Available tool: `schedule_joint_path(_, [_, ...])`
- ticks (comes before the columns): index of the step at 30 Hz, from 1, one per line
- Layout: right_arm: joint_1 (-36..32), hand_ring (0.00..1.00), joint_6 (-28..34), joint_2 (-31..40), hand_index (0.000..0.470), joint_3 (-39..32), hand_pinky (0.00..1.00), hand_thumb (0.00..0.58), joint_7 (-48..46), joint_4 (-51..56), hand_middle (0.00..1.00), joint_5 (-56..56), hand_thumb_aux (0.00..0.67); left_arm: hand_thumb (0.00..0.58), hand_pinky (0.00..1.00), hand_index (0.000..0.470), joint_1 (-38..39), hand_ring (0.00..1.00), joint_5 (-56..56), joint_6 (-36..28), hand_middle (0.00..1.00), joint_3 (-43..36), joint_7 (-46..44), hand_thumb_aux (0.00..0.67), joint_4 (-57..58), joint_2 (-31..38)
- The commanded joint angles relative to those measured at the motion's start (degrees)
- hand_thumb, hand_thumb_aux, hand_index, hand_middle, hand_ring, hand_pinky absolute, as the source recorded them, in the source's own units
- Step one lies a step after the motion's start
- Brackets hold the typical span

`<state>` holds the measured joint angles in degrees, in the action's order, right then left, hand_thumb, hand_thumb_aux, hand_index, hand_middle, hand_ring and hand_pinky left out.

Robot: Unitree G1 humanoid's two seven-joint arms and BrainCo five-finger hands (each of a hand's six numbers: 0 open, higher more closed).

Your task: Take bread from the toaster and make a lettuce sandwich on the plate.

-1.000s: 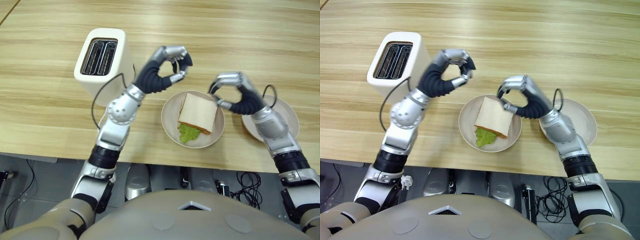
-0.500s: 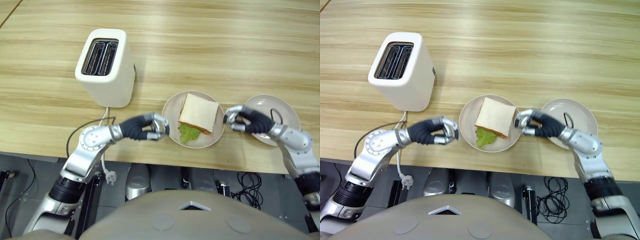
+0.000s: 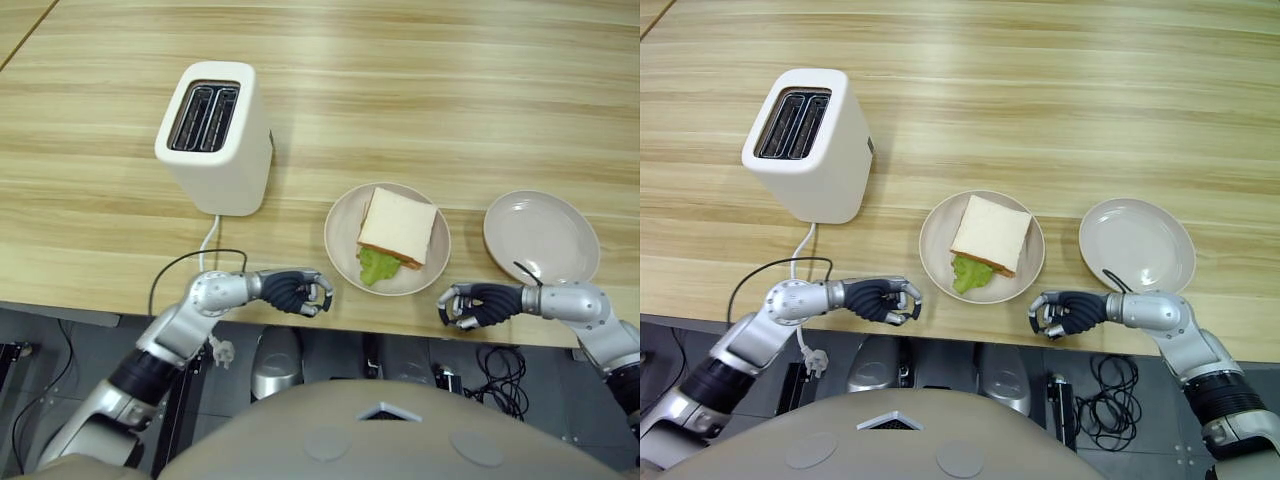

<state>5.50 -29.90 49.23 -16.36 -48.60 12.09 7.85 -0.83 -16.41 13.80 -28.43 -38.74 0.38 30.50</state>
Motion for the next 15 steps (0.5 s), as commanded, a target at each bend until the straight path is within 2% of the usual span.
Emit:
schedule_joint_path(1, [-2.9,1.0,-0.8,-3.0,0.46,-4.0,1.0,0.58,1.8,1.1,1.0,7.7,0.67,0.58,1.0,0.46,-4.1,1.0,-5.3,3.1,1.0,-1.4,5.0,0.67,7.5,-3.0])
schedule_joint_path(6, [-9.3,1.0,-1.6,-7.5,0.46,-5.9,1.0,0.58,4.5,4.7,1.0,12.4,0.67,0.58,1.0,0.46,-10.7,1.0,-9.5,6.4,1.0,-3.5,7.2,0.67,19.5,-5.5])
schedule_joint_path(9, [-13.4,1.0,-1.5,-9.8,0.46,-6.1,1.0,0.58,3.9,9.7,1.0,11.0,0.67,0.58,1.0,0.46,-14.0,1.0,-11.1,7.0,1.0,-4.4,7.6,0.67,26.0,-6.4])
schedule_joint_path(15, [-26.5,1.0,-2.7,-14.3,0.46,-5.5,1.0,0.58,6.1,29.9,1.0,11.7,0.67,0.58,1.0,0.46,-25.5,1.0,-15.6,1.5,1.0,-3.8,16.9,0.67,45.5,-12.1])
